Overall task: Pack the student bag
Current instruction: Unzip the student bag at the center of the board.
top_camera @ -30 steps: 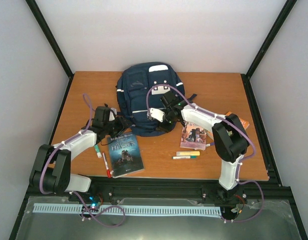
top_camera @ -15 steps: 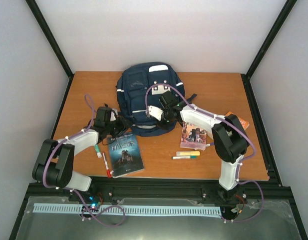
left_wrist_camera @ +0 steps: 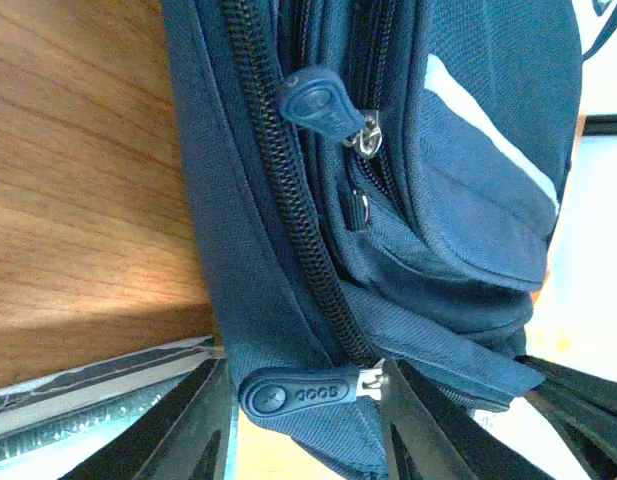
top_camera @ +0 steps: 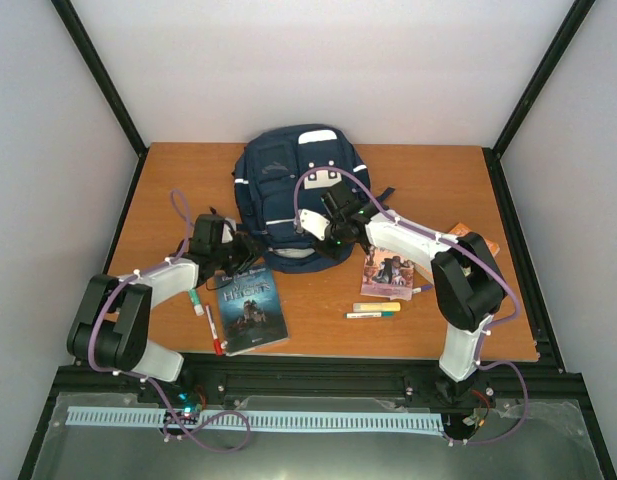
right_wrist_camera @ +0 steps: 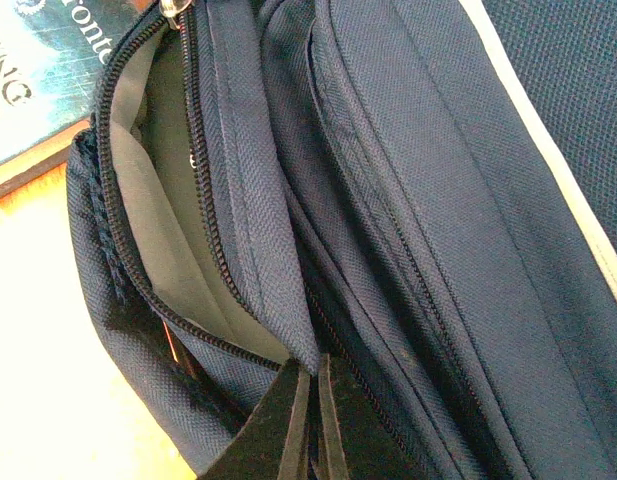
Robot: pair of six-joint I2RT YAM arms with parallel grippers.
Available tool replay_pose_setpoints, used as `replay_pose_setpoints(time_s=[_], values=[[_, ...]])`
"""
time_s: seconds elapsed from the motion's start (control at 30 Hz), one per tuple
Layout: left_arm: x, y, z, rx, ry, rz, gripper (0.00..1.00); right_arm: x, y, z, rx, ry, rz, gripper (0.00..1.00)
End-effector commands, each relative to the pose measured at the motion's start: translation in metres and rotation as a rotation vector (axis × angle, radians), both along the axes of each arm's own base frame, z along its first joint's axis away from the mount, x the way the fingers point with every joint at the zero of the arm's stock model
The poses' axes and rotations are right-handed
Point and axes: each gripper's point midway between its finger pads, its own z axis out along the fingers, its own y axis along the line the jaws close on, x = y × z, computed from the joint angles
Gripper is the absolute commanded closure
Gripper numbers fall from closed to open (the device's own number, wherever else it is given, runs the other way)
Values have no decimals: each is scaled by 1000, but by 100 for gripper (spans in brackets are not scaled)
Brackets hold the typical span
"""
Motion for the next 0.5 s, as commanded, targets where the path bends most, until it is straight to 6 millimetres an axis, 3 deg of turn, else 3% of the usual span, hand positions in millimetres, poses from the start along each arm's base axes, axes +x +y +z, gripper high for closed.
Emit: replay_pose_setpoints(time_s=[0.0,0.23,0.47], values=[[7,0,1,-8,-11,3,56,1,7,16,40,-31,-1,97],[15,-11,4,-70,-49,-31,68,0,7,15,43,-23,-5,97],[10,-13,33,-86,-136,-59,77,1,7,15,44,-23,-9,97]])
